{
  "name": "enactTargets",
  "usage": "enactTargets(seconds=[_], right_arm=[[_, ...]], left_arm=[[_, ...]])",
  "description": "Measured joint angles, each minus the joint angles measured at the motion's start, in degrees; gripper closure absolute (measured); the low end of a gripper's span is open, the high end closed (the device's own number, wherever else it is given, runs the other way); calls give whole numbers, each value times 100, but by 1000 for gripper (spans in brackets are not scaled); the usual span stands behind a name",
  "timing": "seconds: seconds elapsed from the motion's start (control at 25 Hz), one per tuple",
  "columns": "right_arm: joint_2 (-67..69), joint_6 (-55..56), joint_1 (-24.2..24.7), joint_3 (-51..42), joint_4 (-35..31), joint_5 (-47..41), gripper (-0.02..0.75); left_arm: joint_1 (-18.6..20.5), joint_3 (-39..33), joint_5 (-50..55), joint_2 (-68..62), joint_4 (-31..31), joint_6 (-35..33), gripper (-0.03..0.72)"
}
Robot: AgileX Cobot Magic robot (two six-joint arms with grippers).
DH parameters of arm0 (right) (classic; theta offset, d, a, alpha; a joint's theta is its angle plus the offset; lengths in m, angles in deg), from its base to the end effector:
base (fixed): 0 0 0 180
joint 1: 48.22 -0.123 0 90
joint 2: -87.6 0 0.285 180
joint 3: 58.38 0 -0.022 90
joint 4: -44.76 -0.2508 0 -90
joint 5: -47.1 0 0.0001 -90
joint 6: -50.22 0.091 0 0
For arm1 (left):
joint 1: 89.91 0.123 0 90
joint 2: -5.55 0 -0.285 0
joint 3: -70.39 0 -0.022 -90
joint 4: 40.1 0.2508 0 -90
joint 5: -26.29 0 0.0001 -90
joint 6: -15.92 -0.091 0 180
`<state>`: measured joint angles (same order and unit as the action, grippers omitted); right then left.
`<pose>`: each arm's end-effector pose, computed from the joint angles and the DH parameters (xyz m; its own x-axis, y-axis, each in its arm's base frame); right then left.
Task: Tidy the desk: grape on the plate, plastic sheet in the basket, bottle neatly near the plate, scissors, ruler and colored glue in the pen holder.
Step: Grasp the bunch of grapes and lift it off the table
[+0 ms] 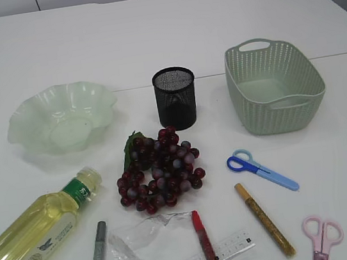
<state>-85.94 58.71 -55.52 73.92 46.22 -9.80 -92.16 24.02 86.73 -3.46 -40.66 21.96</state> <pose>-0.0076 -0.0029 0.2870 -0.3674 0.0878 -0.9259 -0.0586 0.9914 0.1173 -0.0057 -0.0005 0.2885 -0.4377 -0.0929 -0.8943 -0.0013 0.9947 -0.1027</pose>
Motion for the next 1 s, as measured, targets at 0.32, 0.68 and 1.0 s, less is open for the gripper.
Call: enactTargets(seconds=[0.32, 0.68, 1.0], right_arm=[[1586, 384, 0, 13, -239, 1142, 186], [3990, 189, 0, 475, -410, 1446, 186], [5443, -372, -11, 1371, -440, 790, 186]], left_arm=[[0, 21, -937, -1500, -991, 0, 426], [-11, 652, -1373, -3617, -1873, -768, 409], [-744, 2380, -814, -6023, -2139, -1583, 408]])
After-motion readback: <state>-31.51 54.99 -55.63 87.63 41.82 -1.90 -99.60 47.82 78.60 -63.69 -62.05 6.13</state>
